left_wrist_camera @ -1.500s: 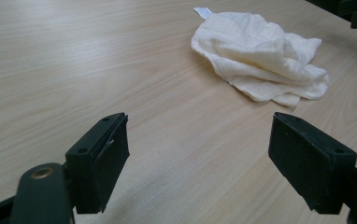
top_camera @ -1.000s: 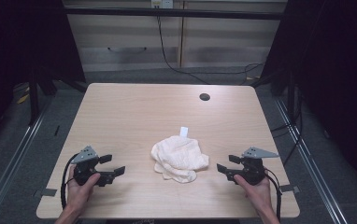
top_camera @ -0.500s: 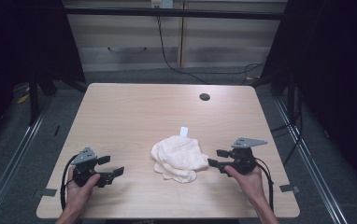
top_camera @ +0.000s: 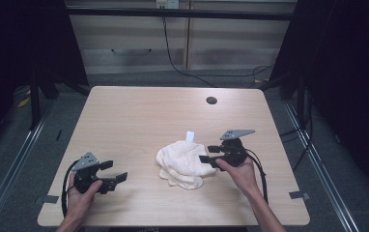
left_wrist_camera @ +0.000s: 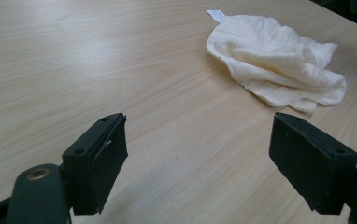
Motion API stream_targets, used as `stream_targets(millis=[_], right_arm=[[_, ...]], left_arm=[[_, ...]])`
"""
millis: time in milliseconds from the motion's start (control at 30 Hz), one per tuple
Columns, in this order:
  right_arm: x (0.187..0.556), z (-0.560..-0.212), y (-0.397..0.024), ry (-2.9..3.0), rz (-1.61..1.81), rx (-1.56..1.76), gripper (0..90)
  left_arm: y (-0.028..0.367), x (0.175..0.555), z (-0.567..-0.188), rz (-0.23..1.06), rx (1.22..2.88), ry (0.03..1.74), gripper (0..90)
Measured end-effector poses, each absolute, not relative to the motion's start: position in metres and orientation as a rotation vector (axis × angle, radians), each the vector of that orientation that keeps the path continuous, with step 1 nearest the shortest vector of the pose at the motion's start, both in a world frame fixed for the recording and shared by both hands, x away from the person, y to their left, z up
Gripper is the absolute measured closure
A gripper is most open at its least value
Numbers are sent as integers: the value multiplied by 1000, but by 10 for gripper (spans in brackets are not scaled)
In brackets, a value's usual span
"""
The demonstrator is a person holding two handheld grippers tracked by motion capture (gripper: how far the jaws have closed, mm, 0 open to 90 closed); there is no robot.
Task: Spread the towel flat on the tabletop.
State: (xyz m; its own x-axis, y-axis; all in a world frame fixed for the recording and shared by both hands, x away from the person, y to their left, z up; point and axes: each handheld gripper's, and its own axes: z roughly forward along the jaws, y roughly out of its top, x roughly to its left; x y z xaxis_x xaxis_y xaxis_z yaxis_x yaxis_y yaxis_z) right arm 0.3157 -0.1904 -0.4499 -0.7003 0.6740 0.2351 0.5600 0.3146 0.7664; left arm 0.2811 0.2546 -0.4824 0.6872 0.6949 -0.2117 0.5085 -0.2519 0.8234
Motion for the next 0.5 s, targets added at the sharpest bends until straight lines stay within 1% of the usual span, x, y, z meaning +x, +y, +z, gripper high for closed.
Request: stream_targets(millis=[67, 200, 267, 300, 333, 367, 433, 500], right_arm=[[322, -451, -186, 2452, 1305, 1143, 464], [343, -463, -178, 2512, 1269, 1163, 460], [347, -466, -177, 2527, 1262, 1176, 452], [352, -473, -173, 2555, 1255, 1180, 441], [352, -473, -173, 2555, 1255, 1180, 441], [355, -483, -168, 2599, 1223, 1184, 426], [355, -488, -165, 2617, 1201, 1177, 423], [354, -498, -158, 2627, 1145, 1154, 460]], left_arm=[[254, 281, -482, 241, 1921, 936, 193], [253, 280, -482, 242, 1927, 927, 198], [253, 280, -481, 245, 1927, 928, 198], [254, 281, -481, 257, 1920, 939, 201], [254, 281, -481, 257, 1920, 939, 203], [256, 282, -483, 248, 1917, 947, 203], [256, 283, -484, 243, 1918, 953, 203], [257, 283, -484, 241, 1919, 958, 203]])
